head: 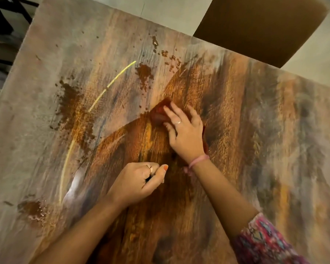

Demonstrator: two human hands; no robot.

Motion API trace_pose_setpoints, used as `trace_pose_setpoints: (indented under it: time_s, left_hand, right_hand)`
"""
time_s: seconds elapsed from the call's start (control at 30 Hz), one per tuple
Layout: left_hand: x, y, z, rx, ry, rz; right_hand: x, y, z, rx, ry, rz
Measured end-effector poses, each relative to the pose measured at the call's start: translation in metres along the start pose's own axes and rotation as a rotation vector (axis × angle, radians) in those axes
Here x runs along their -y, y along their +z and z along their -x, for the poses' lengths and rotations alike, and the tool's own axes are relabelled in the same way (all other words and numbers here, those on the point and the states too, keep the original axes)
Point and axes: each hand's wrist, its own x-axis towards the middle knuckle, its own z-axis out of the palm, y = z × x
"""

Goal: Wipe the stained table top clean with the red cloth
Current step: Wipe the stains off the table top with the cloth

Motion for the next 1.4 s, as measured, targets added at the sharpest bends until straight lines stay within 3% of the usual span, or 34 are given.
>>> trace_pose_setpoints:
  time_s: [0.2,0.37,0.5,0.73,0.87,1.07,1.17,1.27,1.4]
  left_hand:
    - [0.005,0.000,-0.004,-0.027,0.004,-0.001]
    - [0.013,-0.002,-0.005,-0.068,0.017,0.003]
    - [0.018,-0.002,-0.009,-0.081,0.030,0.002]
    - [0.026,0.005,-0.027,0.003,0.001,-0.070]
    - [0.031,0.008,-0.039,0.009,-0.036,-0.121]
    - [0.036,0.013,-0.038,-0.091,0.015,-0.227]
    - [0.038,0.015,-0.040,-0.119,0.028,-0.229]
    - [0.039,0.017,-0.041,-0.114,0.027,-0.213]
    - [0.038,0.015,-0.042,-0.112,0.033,-0.217]
  right_hand:
    - [-0.078,-0.026,-0.161,-0.091,0.330,-0.110]
    - [-0.113,-0.040,-0.220,-0.134,0.539,-0.179]
    - [-0.095,-0.036,-0.196,-0.190,0.458,-0.114]
    - [-0.047,-0.005,-0.039,-0.160,0.285,-0.059]
    - [-0.068,-0.015,-0.086,-0.172,0.320,-0.088]
    - [-0.129,-0.046,-0.219,-0.175,0.550,-0.128]
    - [-0.132,-0.050,-0.233,-0.156,0.607,-0.101]
    - [-0.090,-0.031,-0.197,-0.220,0.413,-0.168]
    - [-0.031,-0.006,-0.103,0.043,-0.223,-0.179]
